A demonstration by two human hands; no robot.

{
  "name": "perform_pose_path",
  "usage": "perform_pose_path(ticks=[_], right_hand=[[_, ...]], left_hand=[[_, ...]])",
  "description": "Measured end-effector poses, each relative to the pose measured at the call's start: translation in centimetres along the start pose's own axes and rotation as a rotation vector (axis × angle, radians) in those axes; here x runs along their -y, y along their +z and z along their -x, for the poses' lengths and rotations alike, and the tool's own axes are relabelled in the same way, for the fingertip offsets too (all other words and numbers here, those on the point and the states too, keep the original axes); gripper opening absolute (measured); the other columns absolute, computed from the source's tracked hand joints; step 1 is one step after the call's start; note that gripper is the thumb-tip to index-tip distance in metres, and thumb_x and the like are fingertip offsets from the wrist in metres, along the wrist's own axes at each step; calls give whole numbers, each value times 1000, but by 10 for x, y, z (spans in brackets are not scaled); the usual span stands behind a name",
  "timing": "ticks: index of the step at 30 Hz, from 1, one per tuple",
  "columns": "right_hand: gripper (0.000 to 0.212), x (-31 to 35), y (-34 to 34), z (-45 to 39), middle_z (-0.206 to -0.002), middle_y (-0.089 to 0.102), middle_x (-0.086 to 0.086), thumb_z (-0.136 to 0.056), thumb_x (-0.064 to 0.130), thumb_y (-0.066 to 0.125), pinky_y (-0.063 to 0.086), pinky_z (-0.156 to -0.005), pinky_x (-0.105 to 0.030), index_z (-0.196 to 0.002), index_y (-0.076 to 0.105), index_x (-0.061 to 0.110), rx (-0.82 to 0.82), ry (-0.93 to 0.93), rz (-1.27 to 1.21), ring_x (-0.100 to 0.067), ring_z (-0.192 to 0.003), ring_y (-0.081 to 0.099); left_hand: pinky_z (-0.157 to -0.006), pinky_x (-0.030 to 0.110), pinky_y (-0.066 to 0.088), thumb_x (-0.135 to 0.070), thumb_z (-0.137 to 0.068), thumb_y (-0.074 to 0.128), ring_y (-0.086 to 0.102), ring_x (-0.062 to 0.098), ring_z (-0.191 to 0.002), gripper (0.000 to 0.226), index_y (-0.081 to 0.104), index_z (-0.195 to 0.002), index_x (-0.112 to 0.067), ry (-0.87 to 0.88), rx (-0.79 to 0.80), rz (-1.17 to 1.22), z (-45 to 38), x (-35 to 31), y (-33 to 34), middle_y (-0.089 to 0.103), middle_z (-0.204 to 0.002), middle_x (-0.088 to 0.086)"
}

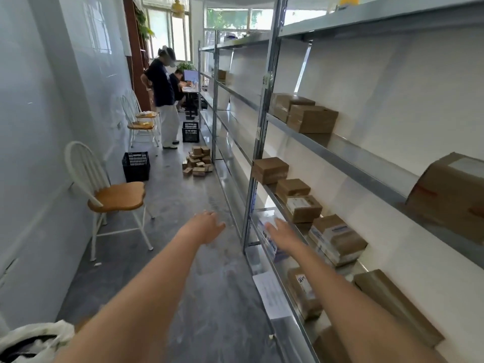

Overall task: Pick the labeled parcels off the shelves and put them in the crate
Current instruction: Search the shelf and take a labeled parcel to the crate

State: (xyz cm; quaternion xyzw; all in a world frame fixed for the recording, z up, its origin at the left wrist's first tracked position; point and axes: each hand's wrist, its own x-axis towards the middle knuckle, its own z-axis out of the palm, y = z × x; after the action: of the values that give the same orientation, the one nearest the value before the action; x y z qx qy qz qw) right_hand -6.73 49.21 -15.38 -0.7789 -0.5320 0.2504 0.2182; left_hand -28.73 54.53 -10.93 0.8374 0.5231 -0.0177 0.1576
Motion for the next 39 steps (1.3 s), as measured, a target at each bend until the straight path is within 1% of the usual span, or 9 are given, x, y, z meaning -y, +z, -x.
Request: perform_pose_path(ticks=[3, 17, 21, 26, 30, 31, 35, 37, 39], right_hand=[[61, 16, -9, -47, -159, 29, -8, -103, 50, 32, 28, -114, -41, -153, 29, 15, -32, -2, -21, -28, -145, 31], [67, 81, -76, -268, -165, 11, -5, -102, 52, 33, 20, -120, -47, -157, 16, 17, -110, -85, -74, -26, -151, 15], [59, 99, -115, -305, -163, 21, 0, -103, 48, 35, 25, -120, -47, -155, 25, 22, -283, -186, -36, -22, -150, 22], [56, 92, -164, -331, -163, 22, 3, -104, 43, 34, 28, -116, -35, -155, 25, 23, -675, -358, 101, -16, -149, 23], [55, 76, -199, -365, -163, 21, 1, -105, 40, 32, 19, -122, -36, -155, 24, 19, -962, -268, 103, -14, -151, 16], [54, 72, -205, -372, -163, 22, 0, -105, 38, 32, 18, -123, -36, -155, 24, 17, -1027, -244, 102, -14, -151, 16], [52, 58, -211, -396, -163, 22, 0, -107, 32, 34, 16, -121, -28, -155, 23, 17, -1226, -58, -25, -13, -150, 18], [52, 56, -204, -404, -162, 25, -3, -107, 30, 34, 17, -121, -27, -155, 23, 15, -1285, 60, -166, -17, -149, 22], [51, 56, -199, -410, -161, 26, -4, -107, 29, 34, 15, -115, -19, -155, 24, 13, -1323, 167, -262, -18, -148, 25]], left_hand=[[-116, 38, 19, -38, -103, 30, 24, 30, -144, 56, 24, -152, -9, 23, -6, 29, -47, 3, -27, 22, -159, 11], [-114, 43, 29, -43, -101, 35, 33, 30, -140, 58, 32, -149, -11, 145, -96, 72, -285, -13, -104, 32, -154, 12], [-113, 46, 33, -41, -101, 37, 36, 30, -139, 53, 36, -145, -12, 230, -101, 147, -350, -41, -135, 35, -152, 12], [-116, 46, 28, -46, -100, 34, 31, 31, -142, 59, 31, -149, -13, 461, -142, 438, -416, -97, -167, 33, -154, 12], [-111, 52, 34, -80, -83, 25, 40, 30, -135, 88, 36, -145, -19, 591, -179, 766, -488, -136, -188, 43, -147, 12], [-110, 50, 36, -82, -82, 24, 43, 29, -132, 89, 38, -143, -18, 599, -170, 842, -500, -144, -193, 45, -144, 12], [-93, 29, 36, -44, -102, 29, 50, 19, -109, 48, 47, -131, -10, 702, -114, 1035, -528, -160, -211, 55, -119, 6], [-91, 27, 33, -41, -104, 28, 47, 15, -107, 45, 47, -131, -11, 742, -20, 1054, -547, -165, -211, 51, -116, 1], [-98, 29, 32, -45, -103, 25, 44, 15, -114, 51, 45, -136, -12, 758, 75, 1058, -565, -171, -214, 50, -124, 0]])
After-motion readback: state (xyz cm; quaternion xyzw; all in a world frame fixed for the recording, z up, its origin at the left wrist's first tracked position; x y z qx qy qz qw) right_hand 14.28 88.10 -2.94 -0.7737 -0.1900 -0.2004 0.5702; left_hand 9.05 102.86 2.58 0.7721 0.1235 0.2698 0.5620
